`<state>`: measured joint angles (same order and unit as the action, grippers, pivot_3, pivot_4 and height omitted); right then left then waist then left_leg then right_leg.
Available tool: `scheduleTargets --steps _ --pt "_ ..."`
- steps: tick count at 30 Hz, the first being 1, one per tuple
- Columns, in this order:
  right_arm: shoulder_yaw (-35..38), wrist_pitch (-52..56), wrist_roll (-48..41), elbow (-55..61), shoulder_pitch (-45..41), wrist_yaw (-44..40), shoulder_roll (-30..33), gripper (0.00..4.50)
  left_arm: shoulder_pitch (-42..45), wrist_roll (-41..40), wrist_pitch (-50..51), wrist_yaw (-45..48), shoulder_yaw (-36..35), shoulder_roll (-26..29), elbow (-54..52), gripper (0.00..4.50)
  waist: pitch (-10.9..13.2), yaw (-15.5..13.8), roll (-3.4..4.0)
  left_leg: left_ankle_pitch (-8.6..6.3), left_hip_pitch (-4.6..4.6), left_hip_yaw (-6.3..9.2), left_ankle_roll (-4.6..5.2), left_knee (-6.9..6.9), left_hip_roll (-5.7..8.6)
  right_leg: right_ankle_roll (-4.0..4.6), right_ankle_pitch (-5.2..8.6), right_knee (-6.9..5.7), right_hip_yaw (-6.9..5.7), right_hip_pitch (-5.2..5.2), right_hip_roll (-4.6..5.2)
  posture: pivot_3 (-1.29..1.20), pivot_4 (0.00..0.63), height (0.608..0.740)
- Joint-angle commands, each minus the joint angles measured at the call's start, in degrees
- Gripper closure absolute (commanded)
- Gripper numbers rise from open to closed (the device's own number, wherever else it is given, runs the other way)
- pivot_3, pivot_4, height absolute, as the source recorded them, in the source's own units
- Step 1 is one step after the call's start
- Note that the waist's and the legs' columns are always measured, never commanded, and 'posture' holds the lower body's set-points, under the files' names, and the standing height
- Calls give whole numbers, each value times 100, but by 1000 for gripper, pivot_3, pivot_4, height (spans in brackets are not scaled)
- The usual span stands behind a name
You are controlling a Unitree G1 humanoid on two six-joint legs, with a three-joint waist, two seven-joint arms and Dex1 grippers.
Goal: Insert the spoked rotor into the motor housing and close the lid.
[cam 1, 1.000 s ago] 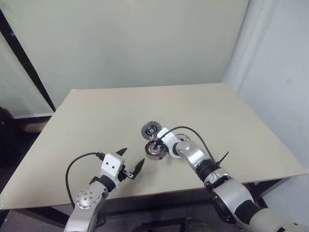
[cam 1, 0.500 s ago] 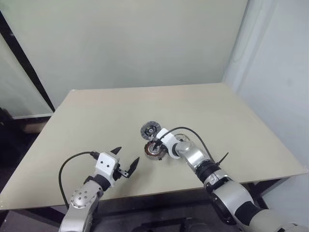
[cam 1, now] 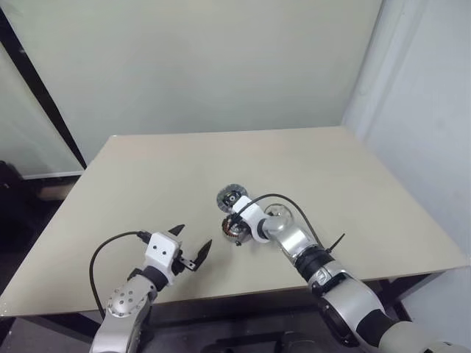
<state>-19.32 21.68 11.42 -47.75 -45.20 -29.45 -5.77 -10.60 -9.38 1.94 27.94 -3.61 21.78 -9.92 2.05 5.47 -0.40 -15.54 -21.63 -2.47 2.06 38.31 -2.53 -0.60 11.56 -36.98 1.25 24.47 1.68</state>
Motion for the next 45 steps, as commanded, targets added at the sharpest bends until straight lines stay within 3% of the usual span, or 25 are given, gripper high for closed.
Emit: scheduleTargets --steps 1,17,45 --pt "1 -18 -2 209 -80 -3 20 4414 76 -37 -67 -23 -95 19 -112 0 0 1 0 0 0 0 0 0 0 0 0 0 0 0 0 0 0 740" --pt "-104 343 50 632 -72 -191 280 4414 130 -18 -48 13 -4 2 -70 0 0 1 0 0 1 0 0 0 0 0 0 0 0 0 -1 0 0 740" --pt "-41 -355 57 -410 -202 316 -93 4414 -1 -6 -74 -17 -25 2 -154 0 0 1 0 0 4 0 0 0 0 0 0 -1 0 -3 0 0 0 740"
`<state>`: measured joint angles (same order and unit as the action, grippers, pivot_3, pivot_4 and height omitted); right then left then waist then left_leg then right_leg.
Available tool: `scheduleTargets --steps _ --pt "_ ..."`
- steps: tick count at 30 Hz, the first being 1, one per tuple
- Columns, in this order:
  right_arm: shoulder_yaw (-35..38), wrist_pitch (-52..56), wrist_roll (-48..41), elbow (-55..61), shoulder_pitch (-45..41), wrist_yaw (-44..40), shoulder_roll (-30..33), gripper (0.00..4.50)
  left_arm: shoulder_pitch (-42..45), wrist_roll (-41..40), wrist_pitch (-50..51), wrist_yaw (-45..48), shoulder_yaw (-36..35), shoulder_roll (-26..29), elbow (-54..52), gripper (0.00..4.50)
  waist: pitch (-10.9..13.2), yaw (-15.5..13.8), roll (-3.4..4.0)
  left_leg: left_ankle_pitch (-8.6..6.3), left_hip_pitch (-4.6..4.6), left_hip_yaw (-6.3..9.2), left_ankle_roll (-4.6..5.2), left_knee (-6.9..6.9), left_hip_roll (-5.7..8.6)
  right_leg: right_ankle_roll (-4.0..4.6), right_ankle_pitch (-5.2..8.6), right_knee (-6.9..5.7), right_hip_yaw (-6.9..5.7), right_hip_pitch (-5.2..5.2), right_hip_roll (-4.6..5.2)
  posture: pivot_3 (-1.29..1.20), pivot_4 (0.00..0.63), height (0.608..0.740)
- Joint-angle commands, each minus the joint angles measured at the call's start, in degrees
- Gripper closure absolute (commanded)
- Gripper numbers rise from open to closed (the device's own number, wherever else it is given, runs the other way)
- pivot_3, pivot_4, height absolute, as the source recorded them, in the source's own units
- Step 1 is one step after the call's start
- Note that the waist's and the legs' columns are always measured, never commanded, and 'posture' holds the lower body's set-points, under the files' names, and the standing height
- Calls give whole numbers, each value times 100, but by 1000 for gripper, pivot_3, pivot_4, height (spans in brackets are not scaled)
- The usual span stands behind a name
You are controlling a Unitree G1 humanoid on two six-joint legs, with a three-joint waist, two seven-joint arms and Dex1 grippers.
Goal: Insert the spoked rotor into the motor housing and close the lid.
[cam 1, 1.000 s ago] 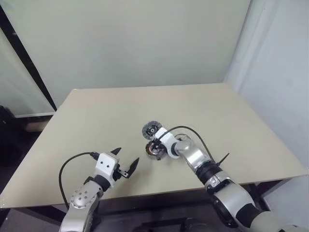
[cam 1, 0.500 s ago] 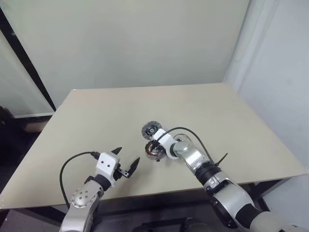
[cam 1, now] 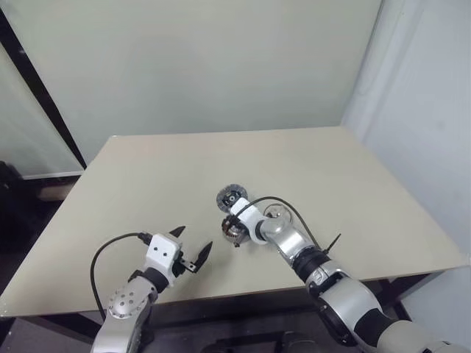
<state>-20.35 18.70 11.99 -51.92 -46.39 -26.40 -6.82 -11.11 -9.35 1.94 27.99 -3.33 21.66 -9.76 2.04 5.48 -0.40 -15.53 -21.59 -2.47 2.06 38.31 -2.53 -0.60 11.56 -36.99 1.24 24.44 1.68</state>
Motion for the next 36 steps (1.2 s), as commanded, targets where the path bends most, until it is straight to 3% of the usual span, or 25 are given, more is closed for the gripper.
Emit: scheduleTargets --steps 1,7,8,10,14,21,28,36 --pt "141 -98 -65 45 -97 41 12 4414 59 -9 -74 -18 -48 13 -160 0 0 -1 0 0 0 0 0 0 0 0 0 0 0 -1 0 0 0 740" --pt "691 -354 -532 474 -97 34 7 4414 119 -13 -74 2 -23 6 -106 0 1 0 1 0 -5 0 0 0 0 0 0 1 0 2 1 0 0 740" --pt "687 -309 -558 623 -81 -105 59 4252 130 -11 -76 7 -13 4 -93 0 1 0 0 0 -5 0 0 0 0 -1 0 1 0 3 0 0 0 740" --pt "593 -114 -527 952 -41 -376 218 3790 159 -3 -83 20 12 -2 -60 0 1 -1 1 0 -5 0 0 0 0 -1 0 1 0 3 0 0 0 740" --pt "518 359 -461 1569 65 -637 574 2390 243 -3 -95 47 60 -25 11 0 0 -11 0 0 -4 0 0 0 2 -1 0 2 0 0 1 0 0 740" --pt "975 924 -597 2180 222 -322 1252 30 389 -5 -136 130 167 -73 162 0 1 -25 0 0 -5 -2 1 1 7 -1 0 3 0 0 3 0 0 740" --pt "1786 1098 -942 1909 358 226 1640 30 504 3 -171 181 236 -107 287 0 1 -25 0 1 -5 -10 1 1 6 -1 0 3 0 0 0 0 0 740" --pt "2660 1107 -1653 1166 416 568 1510 30 550 7 -163 278 250 -79 337 0 1 -3 2 1 -4 -12 3 0 6 -1 0 4 3 -2 -4 0 0 740"
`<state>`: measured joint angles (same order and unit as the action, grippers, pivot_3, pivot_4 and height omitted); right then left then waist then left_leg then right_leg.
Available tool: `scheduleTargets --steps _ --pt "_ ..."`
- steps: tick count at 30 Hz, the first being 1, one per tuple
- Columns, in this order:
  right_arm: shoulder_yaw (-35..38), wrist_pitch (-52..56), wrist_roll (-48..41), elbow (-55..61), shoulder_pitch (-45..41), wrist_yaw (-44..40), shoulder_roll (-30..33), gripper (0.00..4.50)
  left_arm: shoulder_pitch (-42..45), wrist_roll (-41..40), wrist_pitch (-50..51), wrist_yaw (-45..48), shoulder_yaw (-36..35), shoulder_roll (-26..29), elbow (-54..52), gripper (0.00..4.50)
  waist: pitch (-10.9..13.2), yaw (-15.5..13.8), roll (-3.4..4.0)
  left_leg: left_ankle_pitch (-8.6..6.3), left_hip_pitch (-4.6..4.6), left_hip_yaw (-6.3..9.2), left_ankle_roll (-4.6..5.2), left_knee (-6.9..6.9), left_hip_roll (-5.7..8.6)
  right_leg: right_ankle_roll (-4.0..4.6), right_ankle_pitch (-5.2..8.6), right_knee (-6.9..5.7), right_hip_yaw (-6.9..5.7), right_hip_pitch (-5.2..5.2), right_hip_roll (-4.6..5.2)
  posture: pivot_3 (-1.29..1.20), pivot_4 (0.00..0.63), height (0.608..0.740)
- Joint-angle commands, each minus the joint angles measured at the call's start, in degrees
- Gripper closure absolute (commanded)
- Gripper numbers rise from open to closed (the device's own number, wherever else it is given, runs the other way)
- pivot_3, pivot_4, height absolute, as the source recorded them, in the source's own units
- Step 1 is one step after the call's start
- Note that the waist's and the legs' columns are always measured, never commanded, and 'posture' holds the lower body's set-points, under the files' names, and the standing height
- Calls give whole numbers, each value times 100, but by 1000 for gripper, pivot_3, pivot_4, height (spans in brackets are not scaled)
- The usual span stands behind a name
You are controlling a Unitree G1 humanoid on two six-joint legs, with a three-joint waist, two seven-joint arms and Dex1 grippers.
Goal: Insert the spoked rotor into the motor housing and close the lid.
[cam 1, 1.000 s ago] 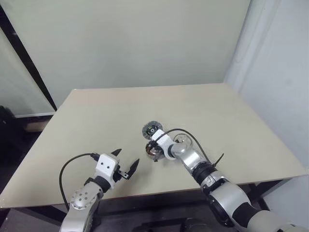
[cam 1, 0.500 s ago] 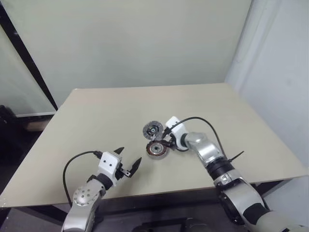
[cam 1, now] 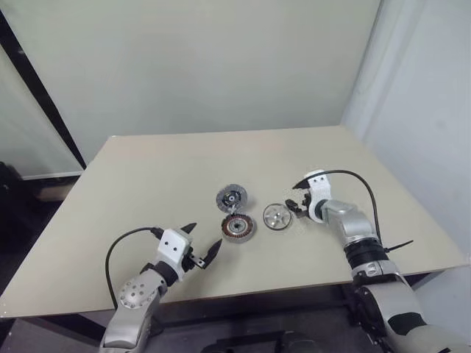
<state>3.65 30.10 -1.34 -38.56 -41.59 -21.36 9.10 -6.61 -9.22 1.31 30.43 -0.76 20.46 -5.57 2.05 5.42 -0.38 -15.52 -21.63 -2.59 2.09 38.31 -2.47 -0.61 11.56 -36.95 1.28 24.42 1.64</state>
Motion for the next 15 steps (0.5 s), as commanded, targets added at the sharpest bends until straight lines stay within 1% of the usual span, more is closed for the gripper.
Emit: scheduleTargets --steps 1,9,15 --pt "348 -48 -410 -289 -80 80 -117 30 103 -7 -92 40 -11 45 -90 0 0 4 0 0 0 0 0 0 -1 0 0 0 0 0 -1 0 0 740" --pt "873 -150 -944 -1313 -309 151 -278 30 87 -24 -8 99 -72 154 -211 0 1 4 1 0 0 3 1 0 -1 0 0 1 5 -1 -1 0 0 740" --pt "1156 198 -1359 -1576 -312 -68 -401 30 83 -38 50 105 -82 235 -276 0 0 8 1 0 4 4 1 0 -2 0 0 1 12 -2 -3 0 0 740"
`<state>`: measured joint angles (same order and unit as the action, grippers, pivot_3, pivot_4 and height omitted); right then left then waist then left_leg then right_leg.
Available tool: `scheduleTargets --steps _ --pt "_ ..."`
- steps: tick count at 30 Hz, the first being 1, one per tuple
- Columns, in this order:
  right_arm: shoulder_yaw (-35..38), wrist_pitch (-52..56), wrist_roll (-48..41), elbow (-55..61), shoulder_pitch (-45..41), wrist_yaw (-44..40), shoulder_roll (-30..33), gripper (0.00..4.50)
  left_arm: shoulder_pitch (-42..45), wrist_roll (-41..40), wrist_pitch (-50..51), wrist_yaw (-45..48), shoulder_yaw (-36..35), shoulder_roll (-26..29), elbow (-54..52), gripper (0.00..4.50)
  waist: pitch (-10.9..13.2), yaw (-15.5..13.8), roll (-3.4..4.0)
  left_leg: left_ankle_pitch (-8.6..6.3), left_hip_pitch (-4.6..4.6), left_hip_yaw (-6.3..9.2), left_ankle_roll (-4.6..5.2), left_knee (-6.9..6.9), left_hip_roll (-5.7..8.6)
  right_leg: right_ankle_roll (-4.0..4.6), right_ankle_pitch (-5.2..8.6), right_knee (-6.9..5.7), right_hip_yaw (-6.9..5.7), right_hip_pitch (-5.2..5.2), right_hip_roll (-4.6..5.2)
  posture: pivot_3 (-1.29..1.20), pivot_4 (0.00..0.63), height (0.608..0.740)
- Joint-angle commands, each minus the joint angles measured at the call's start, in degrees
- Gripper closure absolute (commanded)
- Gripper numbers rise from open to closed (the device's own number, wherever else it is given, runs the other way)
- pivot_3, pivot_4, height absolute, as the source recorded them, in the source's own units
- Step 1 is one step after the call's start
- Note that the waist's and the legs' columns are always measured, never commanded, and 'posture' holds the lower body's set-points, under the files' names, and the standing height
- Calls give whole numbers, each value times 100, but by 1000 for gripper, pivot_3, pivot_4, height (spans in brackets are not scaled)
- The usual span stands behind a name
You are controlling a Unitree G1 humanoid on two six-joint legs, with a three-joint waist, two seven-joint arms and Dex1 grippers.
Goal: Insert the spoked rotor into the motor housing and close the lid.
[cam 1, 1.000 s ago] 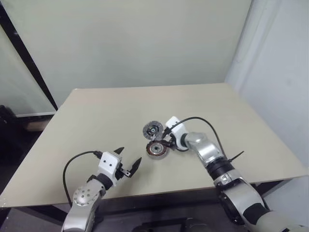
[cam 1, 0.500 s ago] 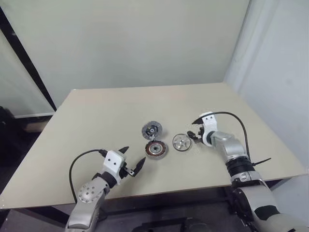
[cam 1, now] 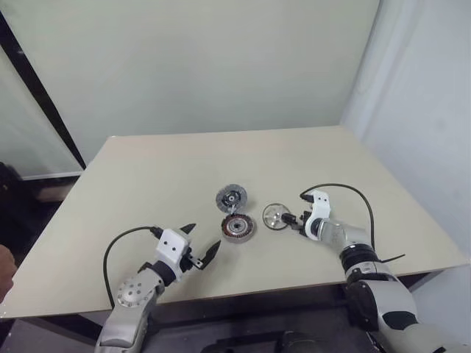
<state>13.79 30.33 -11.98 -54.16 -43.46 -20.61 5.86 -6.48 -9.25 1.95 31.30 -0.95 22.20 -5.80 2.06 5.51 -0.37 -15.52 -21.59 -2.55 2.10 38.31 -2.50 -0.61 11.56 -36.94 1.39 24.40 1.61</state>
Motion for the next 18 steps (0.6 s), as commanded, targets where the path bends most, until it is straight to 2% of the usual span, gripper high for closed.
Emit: scheduleTargets --steps 1,4,7,14,17,18 --pt "171 213 -333 -11 -117 -152 -91 30 73 -36 -9 18 -63 66 -256 0 0 0 0 0 0 1 0 0 0 0 0 0 0 0 0 0 0 740" --pt "323 329 -515 33 -91 -147 -129 30 87 -29 2 16 -49 68 -258 0 0 5 0 0 1 0 0 0 -4 0 0 0 2 0 -5 0 0 740" --pt "476 525 -725 114 -78 -167 -141 584 120 -15 -2 19 -22 61 -231 0 0 4 0 0 2 1 0 0 -6 1 0 -1 2 0 -9 0 0 740" --pt "641 747 -988 282 -77 -64 -152 3012 143 -6 -7 16 6 41 -215 0 0 -2 1 0 -1 1 0 -1 -6 0 0 1 4 1 -10 0 0 740" --pt "664 772 -1045 354 -69 -10 -146 3983 143 -5 -8 16 7 41 -210 0 0 -1 1 0 0 0 0 0 -4 0 0 2 6 -1 -8 0 0 740" --pt "703 750 -1072 391 -75 41 -146 4170 142 -4 -9 17 7 41 -208 0 0 -2 1 0 -1 0 0 0 -3 0 0 1 8 -1 -8 0 0 740"
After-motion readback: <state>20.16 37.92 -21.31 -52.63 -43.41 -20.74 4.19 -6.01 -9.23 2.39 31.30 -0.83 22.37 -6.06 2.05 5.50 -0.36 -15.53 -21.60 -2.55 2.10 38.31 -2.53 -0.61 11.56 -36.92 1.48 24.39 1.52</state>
